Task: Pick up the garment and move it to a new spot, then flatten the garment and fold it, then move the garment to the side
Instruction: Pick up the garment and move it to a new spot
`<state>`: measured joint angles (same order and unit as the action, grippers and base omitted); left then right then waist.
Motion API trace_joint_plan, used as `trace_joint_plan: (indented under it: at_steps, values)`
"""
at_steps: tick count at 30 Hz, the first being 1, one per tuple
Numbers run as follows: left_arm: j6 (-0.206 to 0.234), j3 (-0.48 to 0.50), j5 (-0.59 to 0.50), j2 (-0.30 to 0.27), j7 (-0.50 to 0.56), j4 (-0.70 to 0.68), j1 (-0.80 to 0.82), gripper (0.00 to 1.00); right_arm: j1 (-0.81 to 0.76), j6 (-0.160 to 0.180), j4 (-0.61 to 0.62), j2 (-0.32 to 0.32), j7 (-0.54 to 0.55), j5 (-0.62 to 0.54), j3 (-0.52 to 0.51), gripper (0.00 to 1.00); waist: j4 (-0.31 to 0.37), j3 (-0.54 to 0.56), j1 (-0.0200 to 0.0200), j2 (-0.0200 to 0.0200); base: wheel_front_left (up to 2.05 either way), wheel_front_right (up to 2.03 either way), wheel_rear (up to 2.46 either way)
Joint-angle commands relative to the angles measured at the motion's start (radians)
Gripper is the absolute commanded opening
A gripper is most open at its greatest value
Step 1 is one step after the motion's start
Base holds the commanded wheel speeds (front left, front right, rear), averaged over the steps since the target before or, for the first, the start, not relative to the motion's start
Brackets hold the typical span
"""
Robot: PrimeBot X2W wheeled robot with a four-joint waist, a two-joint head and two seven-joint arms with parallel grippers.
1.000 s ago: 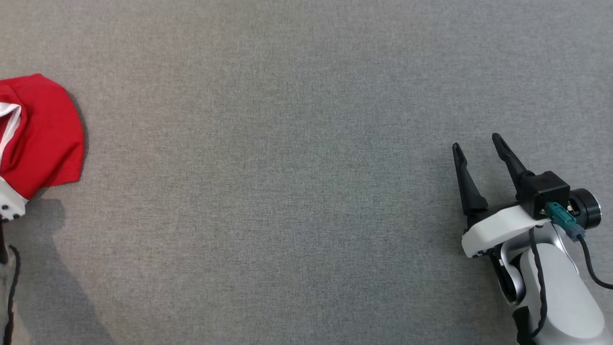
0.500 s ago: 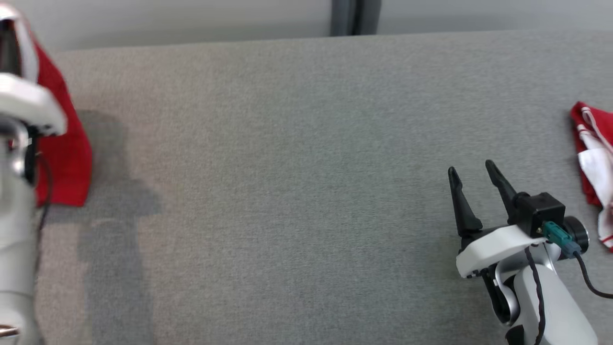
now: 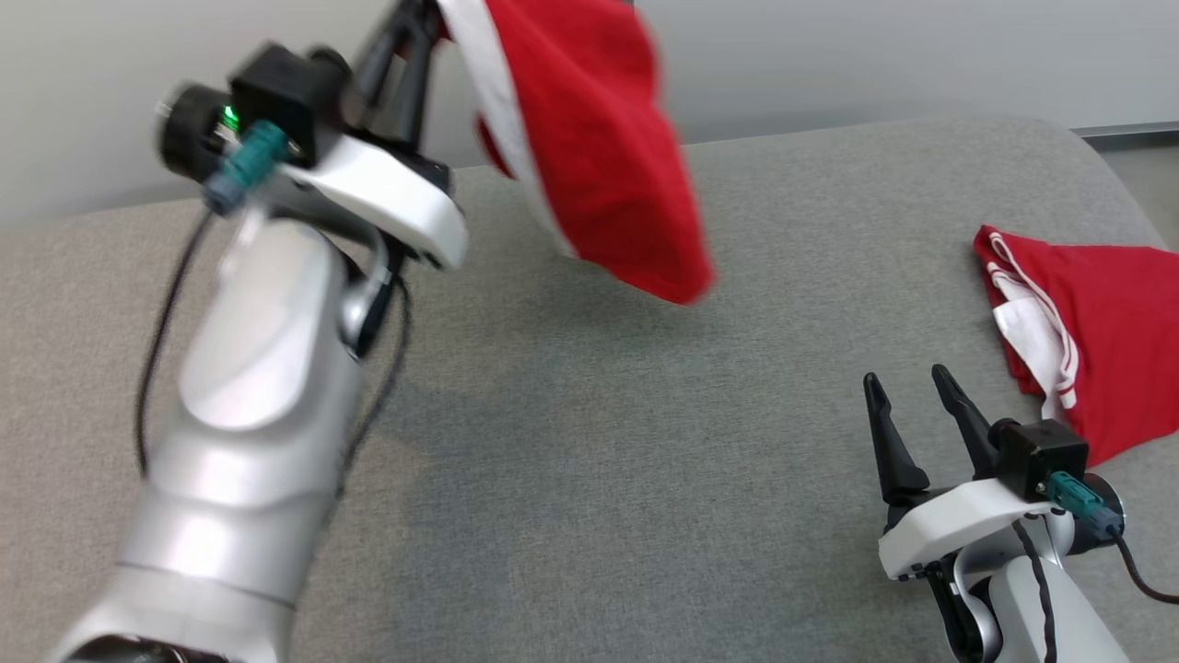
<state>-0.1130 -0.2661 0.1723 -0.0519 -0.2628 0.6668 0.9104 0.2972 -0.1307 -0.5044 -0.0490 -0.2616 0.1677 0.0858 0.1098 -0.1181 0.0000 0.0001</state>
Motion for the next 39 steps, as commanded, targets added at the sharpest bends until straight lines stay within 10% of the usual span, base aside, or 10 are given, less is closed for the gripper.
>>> trace_joint_plan:
  at_steps: [1,8,19,22,39]
  values:
    - [0.018,-0.035,0.049,0.0,0.003,-0.023,-0.03,0.0,-0.01,0.0,-0.003,-0.005,-0.004,0.001,0.001,1.0,0.009,0.007,0.0,-0.0001,0.0,0.0,0.0]
    - [0.148,-0.169,0.173,-0.002,0.01,-0.023,-0.209,0.0,-0.015,0.0,-0.001,-0.005,-0.004,0.002,-0.007,1.0,0.01,-0.003,0.0,-0.0001,0.0,0.0,0.0]
    - [0.221,-0.098,0.159,-0.088,-0.002,0.053,-0.507,0.0,-0.021,0.0,-0.016,-0.005,-0.004,-0.019,-0.021,1.0,-0.018,0.005,0.0,-0.0001,0.0,0.0,0.0]
    - [0.238,-0.056,0.142,-0.099,-0.003,0.008,-0.578,1.0,-0.027,0.0,-0.019,-0.005,-0.004,-0.011,-0.014,1.0,-0.023,0.02,0.0,-0.0001,0.0,0.0,0.0]
    - [0.278,0.19,0.018,-0.084,-0.002,-0.222,-0.895,1.0,-0.112,0.0,-0.018,-0.005,-0.004,0.021,0.046,1.0,-0.009,0.119,0.0,-0.0001,0.0,0.0,0.0]
